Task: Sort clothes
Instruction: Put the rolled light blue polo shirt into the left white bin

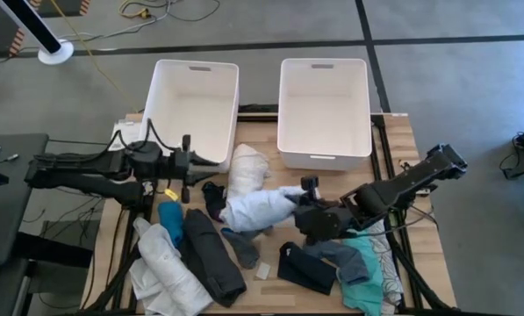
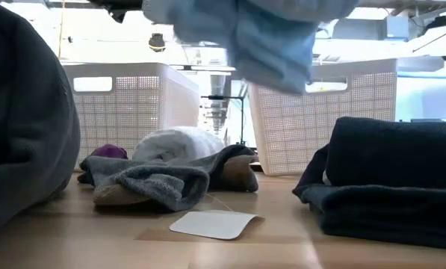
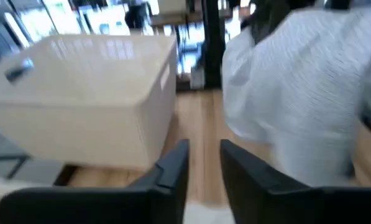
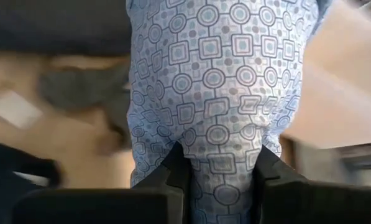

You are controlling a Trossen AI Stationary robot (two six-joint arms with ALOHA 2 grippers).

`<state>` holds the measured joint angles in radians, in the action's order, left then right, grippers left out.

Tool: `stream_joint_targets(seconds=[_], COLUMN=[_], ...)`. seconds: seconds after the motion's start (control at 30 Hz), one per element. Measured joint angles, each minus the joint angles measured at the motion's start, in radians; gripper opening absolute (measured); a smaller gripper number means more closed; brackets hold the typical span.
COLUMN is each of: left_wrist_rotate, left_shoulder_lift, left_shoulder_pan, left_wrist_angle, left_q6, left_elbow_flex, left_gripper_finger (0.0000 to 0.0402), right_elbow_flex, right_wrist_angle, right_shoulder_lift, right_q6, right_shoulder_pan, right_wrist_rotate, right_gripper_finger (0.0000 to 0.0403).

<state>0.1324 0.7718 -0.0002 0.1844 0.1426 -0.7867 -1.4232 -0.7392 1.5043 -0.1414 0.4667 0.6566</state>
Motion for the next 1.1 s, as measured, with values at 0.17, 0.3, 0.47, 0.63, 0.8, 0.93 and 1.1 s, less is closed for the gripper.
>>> stream_joint_targets(seconds=[0.17, 0.3, 0.47, 0.63, 0.8, 0.93, 1.1], left_wrist_rotate=[-0.045, -0.117, -0.128, -0.140, -0.144, -0.147, -0.150], left_shoulder_lift=[0.009, 0.011, 0.049, 0.074, 0.114, 0.150, 0.166], left_shoulder_pan=[0.002, 0.002, 0.007, 0.024, 0.024, 0.015, 0.013], left_wrist_angle=[-0.163, -0.248, -0.281, -0.338, -0.376, -0.468, -0.511], left_q6=[0.003, 0.048, 0.103, 0.149, 0.256, 0.312, 0.365], left_elbow_flex=[-0.042, -0.052, -0.051, -0.051, -0.050, -0.050, -0.050], left_gripper_finger=[0.0178, 0.0225, 0.0244, 0.0245, 0.0245, 0.0250, 0.0283], right_elbow_flex=[-0.063, -0.091, -0.118, -0.145, -0.179, -0.199, -0.230], right_wrist_angle=[-0.013, 0.074, 0.219, 0.297, 0.370, 0.411, 0.429], right_shoulder_lift=[0.000, 0.000, 0.000, 0.000, -0.001, -0.001, -0.001], right_q6=[-0.182, -0.328, -0.539, -0.677, -0.709, -0.724, -0.693], right_shoulder_pan=[0.011, 0.001, -0.011, -0.024, -0.059, -0.103, -0.170], right_wrist_rotate=[0.163, 0.187, 0.142, 0.083, -0.076, -0.182, -0.300], right_gripper_finger=[0.0087, 0.0087, 0.0087, 0.0087, 0.0087, 0.0087, 0.0087])
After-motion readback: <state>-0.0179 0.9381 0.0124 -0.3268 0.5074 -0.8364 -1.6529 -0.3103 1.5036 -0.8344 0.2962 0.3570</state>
